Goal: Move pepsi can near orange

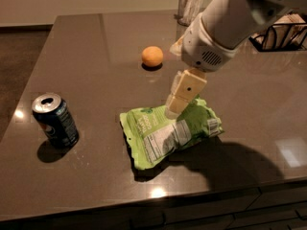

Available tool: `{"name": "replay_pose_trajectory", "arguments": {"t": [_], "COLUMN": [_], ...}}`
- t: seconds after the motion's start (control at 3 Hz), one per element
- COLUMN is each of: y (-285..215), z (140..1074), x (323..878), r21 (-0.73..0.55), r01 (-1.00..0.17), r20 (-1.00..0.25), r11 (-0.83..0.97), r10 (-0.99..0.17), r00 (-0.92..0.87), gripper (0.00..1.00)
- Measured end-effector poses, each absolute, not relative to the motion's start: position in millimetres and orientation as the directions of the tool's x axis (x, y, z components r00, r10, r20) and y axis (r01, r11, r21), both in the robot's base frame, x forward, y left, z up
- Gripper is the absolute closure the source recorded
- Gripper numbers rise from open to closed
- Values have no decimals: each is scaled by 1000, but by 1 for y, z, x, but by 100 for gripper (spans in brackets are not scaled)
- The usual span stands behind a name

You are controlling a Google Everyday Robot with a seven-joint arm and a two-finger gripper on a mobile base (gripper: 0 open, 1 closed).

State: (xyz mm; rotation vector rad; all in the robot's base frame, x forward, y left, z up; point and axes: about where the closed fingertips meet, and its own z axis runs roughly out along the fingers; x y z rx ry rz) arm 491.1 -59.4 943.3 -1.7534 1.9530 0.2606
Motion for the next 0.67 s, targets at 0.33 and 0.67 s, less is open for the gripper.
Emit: {"name": "replay_pose_trajectory", "arguments": {"t": [0.33,0.67], "y": [-13,28], "z": [935,934], "x": [495,494], "r21": [-153,-147], "r01": [-981,-983], "r20": [-538,-608], "r11": [118,113], "r10": [-843,-794], "r00": [-17,0], "gripper": [0,0]}}
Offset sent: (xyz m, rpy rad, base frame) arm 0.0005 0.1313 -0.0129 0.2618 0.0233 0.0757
